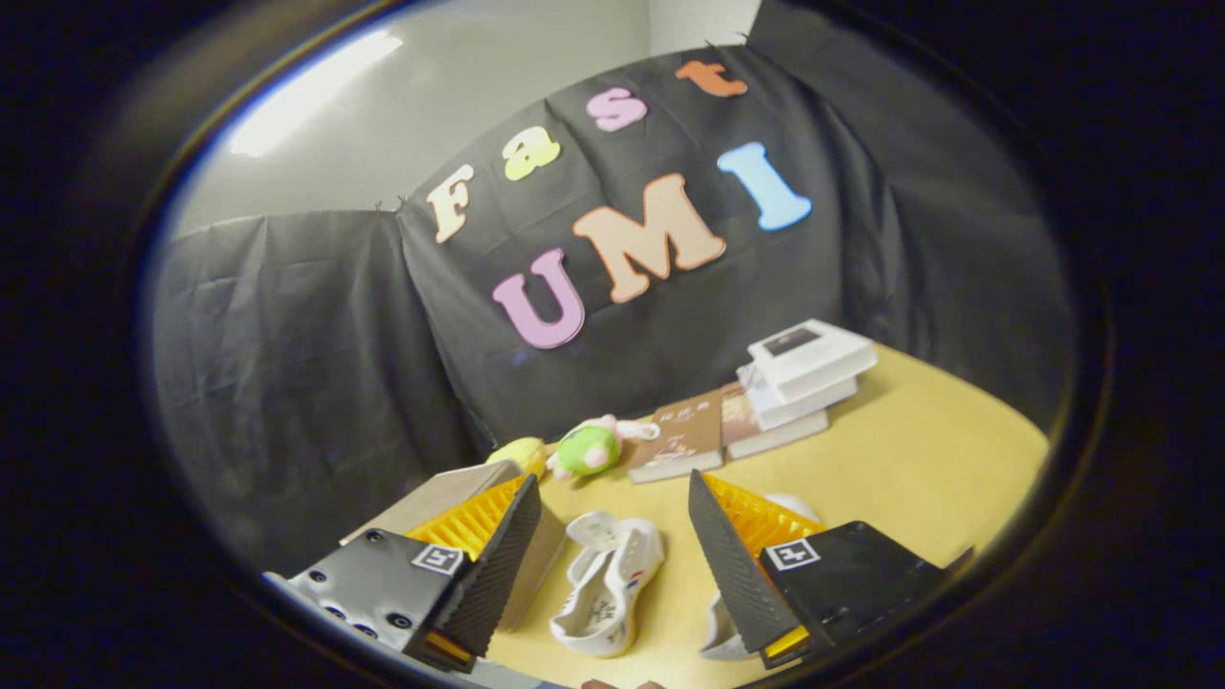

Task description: Open the storage box then place both shoes into the box .Put the left shoe in first, then the right shoe, with the right side of both shoes facing outward in a uniform manner.

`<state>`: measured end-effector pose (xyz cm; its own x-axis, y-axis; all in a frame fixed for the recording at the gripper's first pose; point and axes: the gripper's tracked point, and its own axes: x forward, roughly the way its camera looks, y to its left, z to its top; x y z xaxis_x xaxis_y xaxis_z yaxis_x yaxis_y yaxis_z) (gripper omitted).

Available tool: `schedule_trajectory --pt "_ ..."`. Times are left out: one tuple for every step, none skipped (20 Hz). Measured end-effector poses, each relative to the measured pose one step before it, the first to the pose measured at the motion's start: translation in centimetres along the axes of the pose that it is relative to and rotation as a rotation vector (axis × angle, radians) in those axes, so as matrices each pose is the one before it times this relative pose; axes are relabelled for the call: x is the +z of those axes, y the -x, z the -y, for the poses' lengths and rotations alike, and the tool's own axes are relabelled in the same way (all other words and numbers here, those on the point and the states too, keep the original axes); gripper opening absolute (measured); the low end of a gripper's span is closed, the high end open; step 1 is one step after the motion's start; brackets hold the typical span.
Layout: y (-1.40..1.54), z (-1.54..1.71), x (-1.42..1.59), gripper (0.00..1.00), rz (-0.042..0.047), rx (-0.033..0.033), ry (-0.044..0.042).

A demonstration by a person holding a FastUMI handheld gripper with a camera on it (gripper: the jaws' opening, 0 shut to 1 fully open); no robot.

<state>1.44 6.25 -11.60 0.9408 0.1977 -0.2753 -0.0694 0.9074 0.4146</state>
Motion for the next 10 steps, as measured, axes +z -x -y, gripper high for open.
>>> schedule_trajectory --pt "-0.510 -0.515 -1.409 1.00 -0.05013 0.02126 -0.03369" --pt "-0.361 -0.736 -1.414 1.00 -0.04836 0.02966 -0.03430" --pt "-0.768 -1.202 -1.397 1.00 -0.04949 0.03520 -0.03878" --pt "-0.508 -1.162 -1.261 1.00 -0.04887 0.04396 -0.04427" --pt "-0.512 -1.175 -1.222 1.00 -0.04244 0.04724 -0.04848" --pt "-0.587 -0.846 -0.749 1.00 -0.03463 0.04285 -0.05239" --pt "-0.713 -0.674 -0.732 1.00 -0.03270 0.03786 -0.05517" --pt "-0.698 -0.677 -0.747 1.00 -0.03352 0.03940 -0.05854" --pt "-0.652 -0.713 -0.976 1.00 -0.03536 0.04592 -0.06177" --pt "-0.553 -0.785 -0.739 1.00 -0.03326 0.04389 -0.06680"
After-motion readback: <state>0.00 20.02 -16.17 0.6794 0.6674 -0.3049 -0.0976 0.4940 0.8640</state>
